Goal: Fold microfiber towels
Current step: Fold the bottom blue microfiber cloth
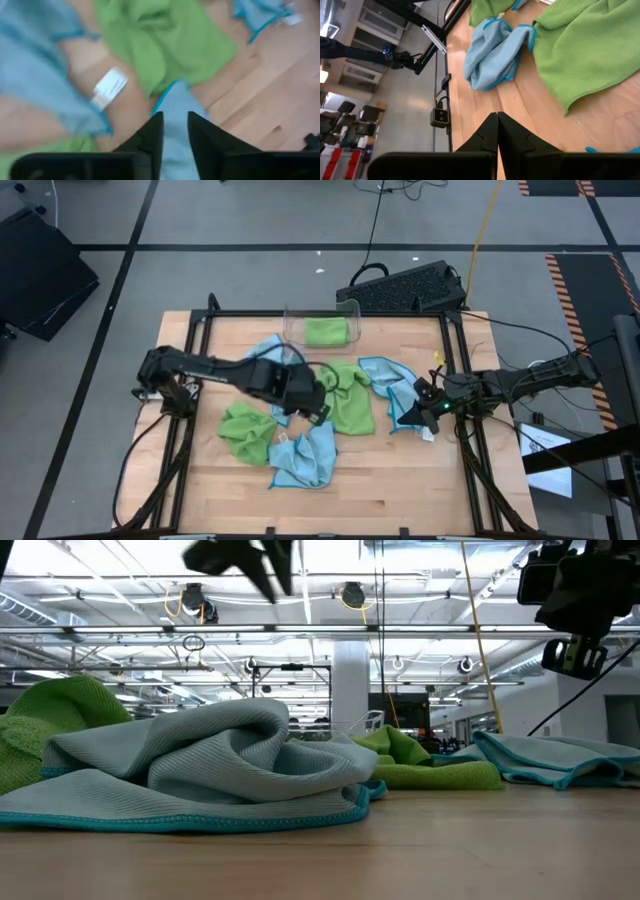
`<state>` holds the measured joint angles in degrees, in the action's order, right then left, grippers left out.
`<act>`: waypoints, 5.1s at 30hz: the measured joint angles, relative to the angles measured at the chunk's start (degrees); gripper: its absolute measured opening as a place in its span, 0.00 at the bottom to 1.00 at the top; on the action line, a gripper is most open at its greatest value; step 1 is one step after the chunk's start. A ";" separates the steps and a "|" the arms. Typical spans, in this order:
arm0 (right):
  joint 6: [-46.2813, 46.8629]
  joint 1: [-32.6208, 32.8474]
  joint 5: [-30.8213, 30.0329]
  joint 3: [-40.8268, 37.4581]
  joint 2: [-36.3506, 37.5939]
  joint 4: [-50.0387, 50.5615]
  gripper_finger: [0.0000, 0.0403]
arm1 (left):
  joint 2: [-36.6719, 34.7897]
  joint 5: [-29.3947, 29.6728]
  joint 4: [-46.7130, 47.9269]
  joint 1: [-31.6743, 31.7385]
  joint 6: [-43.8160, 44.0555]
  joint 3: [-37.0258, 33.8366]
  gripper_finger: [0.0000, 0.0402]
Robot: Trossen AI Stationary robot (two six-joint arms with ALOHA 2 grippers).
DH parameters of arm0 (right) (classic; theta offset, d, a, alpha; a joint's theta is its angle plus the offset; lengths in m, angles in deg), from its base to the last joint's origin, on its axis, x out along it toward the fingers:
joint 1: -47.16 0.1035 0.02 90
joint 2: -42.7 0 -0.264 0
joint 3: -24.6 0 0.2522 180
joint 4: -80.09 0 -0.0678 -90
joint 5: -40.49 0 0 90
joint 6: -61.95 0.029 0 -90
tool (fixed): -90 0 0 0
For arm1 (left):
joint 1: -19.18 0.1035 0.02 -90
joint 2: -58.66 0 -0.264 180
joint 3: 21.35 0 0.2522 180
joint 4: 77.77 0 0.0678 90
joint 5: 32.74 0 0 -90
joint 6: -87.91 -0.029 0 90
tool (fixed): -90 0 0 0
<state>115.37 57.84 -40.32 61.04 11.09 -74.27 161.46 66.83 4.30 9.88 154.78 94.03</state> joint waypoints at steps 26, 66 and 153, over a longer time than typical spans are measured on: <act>10.81 -0.07 4.35 -2.49 -0.05 0.85 0.00 | -0.13 -16.66 -14.60 -3.85 3.98 -19.04 0.49; 16.79 -2.18 -9.86 1.29 -12.58 -21.99 0.00 | -2.18 -10.11 -21.06 0.93 -13.98 -18.43 0.01; -13.21 -11.14 23.85 27.52 -49.58 -13.26 0.00 | -13.40 0.03 -18.23 -16.62 13.00 -33.42 0.35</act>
<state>102.16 46.70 -16.47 88.56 -38.49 -87.53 148.06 66.86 -13.92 -6.74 167.78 60.61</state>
